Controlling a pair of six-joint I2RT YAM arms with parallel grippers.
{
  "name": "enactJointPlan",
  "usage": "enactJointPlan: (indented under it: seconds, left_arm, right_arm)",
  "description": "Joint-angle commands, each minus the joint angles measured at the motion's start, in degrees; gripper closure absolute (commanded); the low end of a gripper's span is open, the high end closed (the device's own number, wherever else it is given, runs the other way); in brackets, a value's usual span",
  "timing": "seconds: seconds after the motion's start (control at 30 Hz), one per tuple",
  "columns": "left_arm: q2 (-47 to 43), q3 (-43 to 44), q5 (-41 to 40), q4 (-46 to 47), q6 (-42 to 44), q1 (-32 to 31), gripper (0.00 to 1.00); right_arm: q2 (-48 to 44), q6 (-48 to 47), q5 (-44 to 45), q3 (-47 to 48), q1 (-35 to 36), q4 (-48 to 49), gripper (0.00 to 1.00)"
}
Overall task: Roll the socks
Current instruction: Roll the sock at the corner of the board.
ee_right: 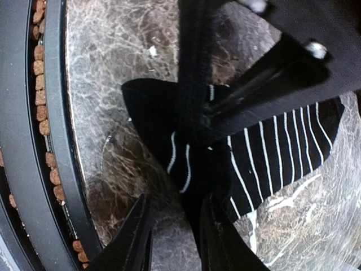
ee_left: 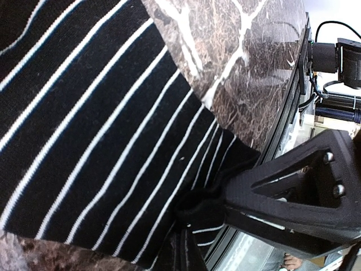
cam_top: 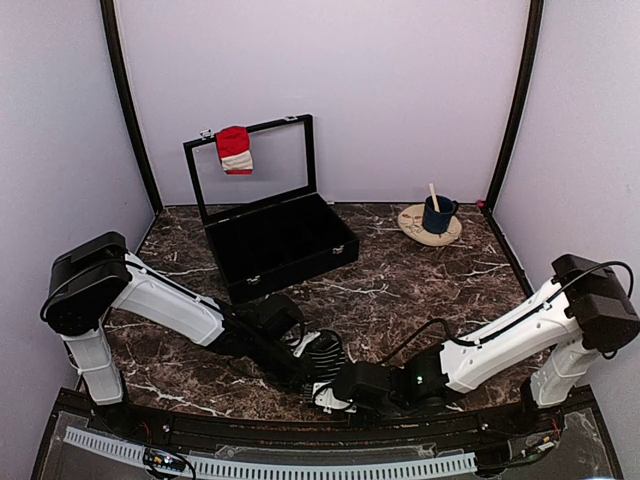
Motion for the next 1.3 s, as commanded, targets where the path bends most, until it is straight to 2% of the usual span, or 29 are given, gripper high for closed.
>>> enactJointPlan:
  seconds: [0.0, 0.53, 0.8, 1.0, 1.27]
  left_arm:
    - [0.84, -2.88, -1.77, -6.27, 0.08, 0.89, 1.0]
    - [0.7, -4.0, 0.66, -4.04, 0.17, 1.93, 1.0]
    - [-2.44, -5.87, -1.49, -4.0, -0.36, 2.52, 1.0]
    - [-6.96, -6.7, -6.16, -6.35, -0.49, 2.98, 1.0]
    - [-15.83, -6.31, -17.16, -10.72, -0.32, 3.34, 0.79]
  right_arm:
    - [1.83, -2.46, -1.07, 1.56, 0.57, 2.66, 0.73]
    - [6.89, -3.59, -3.85, 4.01, -2.2, 2.7, 0.77]
    - [7.96, -3.27, -5.56, 4.57, -3.72, 1.42, 0.93]
    - [7.88, -2.88, -7.29, 5.18, -4.6, 0.03, 1.0]
    - [7.95, -1.43, -13.19, 8.27, -7.3, -3.29, 1.0]
